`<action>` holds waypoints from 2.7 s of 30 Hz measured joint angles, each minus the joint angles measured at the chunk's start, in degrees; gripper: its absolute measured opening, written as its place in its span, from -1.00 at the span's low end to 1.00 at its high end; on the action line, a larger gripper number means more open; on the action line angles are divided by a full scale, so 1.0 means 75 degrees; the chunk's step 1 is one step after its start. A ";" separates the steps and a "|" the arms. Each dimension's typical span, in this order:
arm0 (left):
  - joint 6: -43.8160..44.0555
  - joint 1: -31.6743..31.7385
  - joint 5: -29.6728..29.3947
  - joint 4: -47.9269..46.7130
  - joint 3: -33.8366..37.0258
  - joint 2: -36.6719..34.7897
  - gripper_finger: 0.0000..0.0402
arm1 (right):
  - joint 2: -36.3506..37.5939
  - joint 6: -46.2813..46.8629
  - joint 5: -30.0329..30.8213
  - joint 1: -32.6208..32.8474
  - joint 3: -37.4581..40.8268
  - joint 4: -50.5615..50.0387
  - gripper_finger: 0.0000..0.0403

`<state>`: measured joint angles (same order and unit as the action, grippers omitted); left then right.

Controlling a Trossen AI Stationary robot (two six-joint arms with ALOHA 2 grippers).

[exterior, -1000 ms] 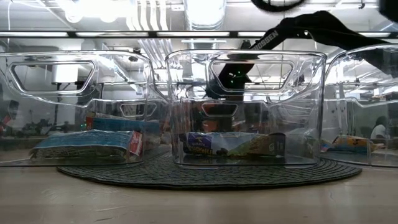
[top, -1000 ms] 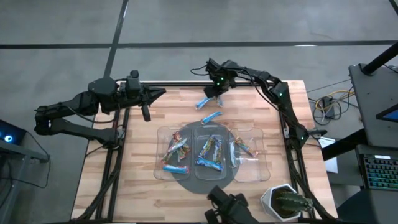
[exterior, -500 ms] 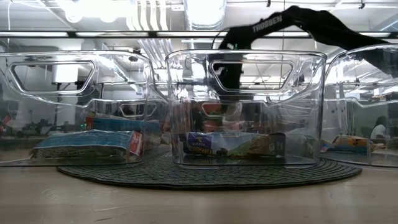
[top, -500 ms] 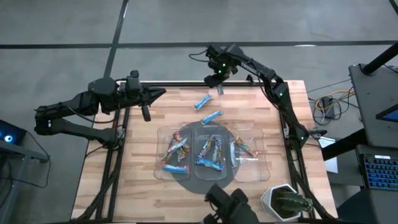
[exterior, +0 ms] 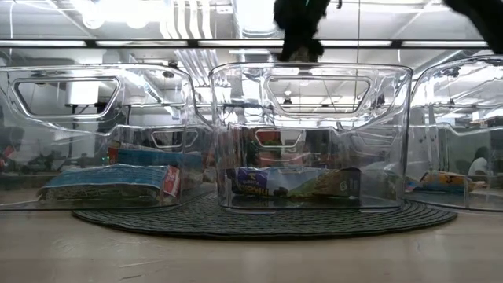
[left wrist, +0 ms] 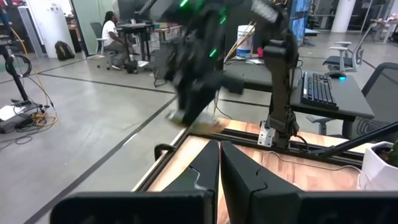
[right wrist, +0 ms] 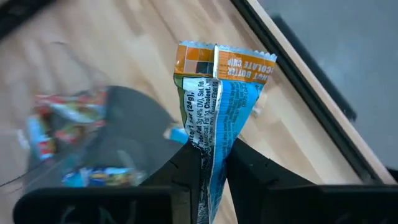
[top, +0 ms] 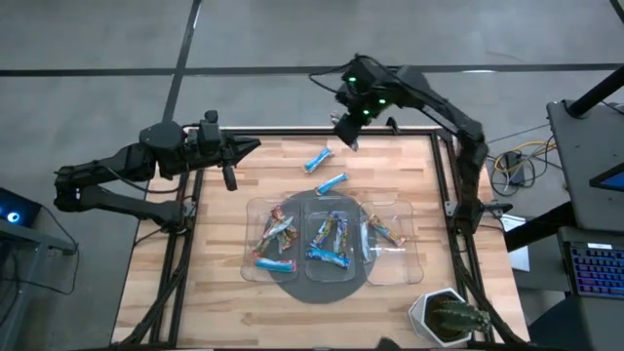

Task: Pick and place Granola Bars by type
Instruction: Put the yellow granola bar into the right transparent bin

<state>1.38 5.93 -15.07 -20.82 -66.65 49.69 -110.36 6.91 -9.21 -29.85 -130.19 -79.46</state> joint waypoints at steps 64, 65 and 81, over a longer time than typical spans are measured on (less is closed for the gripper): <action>0.0248 -0.0003 -0.0093 -0.0097 0.0035 0.0012 -1.00 | 0.4912 0.2474 0.0179 0.4952 0.9608 0.3042 -0.72; 0.0251 0.0000 -0.0096 -0.0097 0.0035 0.0012 -1.00 | 0.4912 0.2480 0.0164 0.4952 0.9676 0.3081 -0.72; 0.0248 -0.0001 -0.0128 -0.0097 0.0035 0.0012 -1.00 | 0.4892 0.2428 -0.0663 0.5191 0.9770 0.3517 -0.47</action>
<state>3.25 5.93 -16.03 -21.54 -66.39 49.78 -73.66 25.11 -14.19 9.08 -56.92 -53.08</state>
